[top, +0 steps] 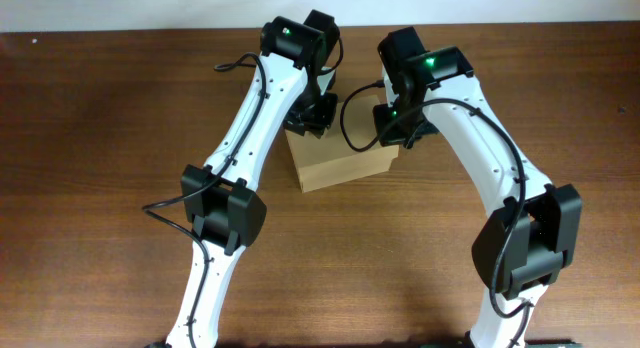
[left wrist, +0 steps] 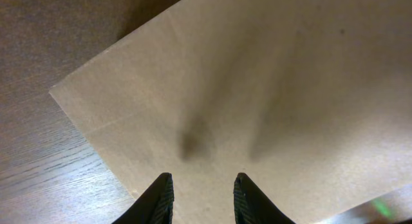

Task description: Pack container

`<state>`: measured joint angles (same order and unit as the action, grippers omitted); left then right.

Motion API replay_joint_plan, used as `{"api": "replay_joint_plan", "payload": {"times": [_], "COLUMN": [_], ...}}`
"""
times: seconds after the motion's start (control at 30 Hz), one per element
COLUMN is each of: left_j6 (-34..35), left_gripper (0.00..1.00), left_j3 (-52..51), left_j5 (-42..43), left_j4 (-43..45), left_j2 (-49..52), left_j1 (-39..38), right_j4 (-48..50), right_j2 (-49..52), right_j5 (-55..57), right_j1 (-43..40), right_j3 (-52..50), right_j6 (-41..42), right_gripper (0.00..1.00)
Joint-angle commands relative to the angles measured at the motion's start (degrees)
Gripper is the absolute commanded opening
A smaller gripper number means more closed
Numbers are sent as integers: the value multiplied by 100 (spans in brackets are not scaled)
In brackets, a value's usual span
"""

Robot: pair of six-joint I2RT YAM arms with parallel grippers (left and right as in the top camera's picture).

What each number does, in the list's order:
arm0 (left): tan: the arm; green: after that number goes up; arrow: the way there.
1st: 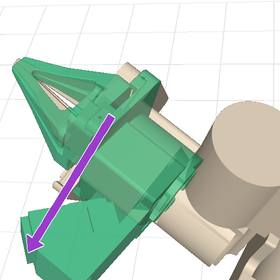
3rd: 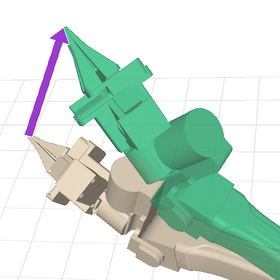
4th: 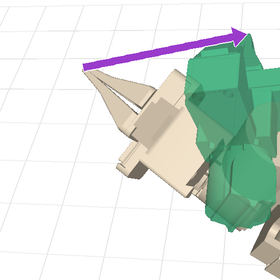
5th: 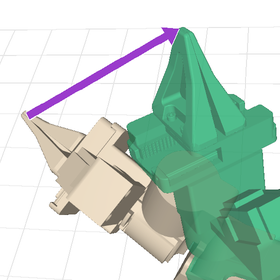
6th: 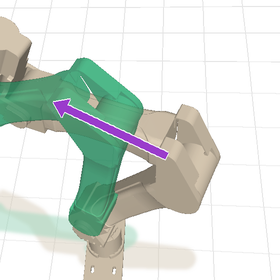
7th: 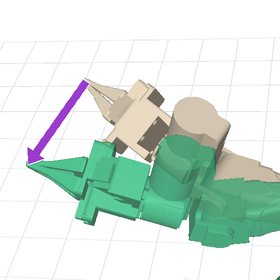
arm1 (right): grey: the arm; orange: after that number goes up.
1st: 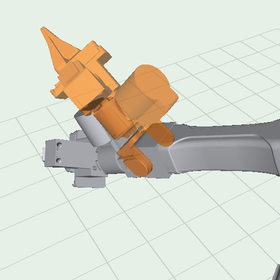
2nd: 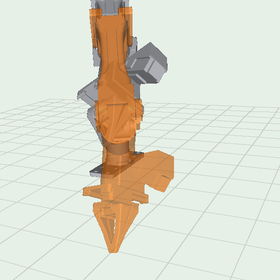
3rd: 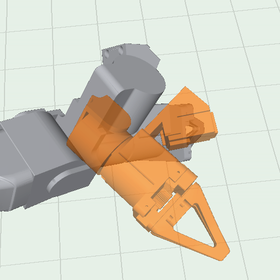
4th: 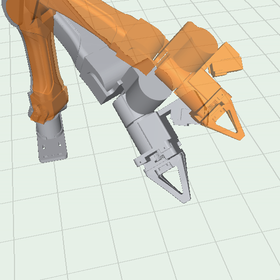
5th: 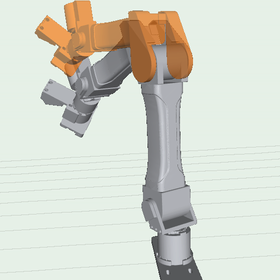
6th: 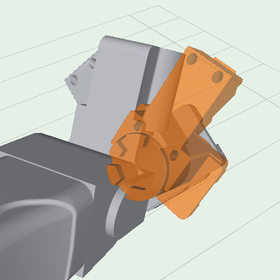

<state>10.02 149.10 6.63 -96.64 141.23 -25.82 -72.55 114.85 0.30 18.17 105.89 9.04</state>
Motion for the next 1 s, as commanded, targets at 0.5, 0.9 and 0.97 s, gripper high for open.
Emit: {"api": "replay_joint_plan", "payload": {"times": [0.5,0.9,0.97], "left_j6": [-70,-68,-70], "left_gripper": [29,41,52], "left_j3": [-1397,345,911], "left_j5": [-356,-756,-756], "left_j4": [433,11,-2], "left_j2": [-90,-629,-807], "left_j1": [-15,531,824], "right_j4": [918,328,-63], "right_j2": [284,-295,-391], "right_j5": [-332,-48,140], "right_j1": [-24,-142,-254], "right_j3": [-1051,708,1451], "right_j6": [39,-138,-138], "right_gripper": [4,4,4]}}
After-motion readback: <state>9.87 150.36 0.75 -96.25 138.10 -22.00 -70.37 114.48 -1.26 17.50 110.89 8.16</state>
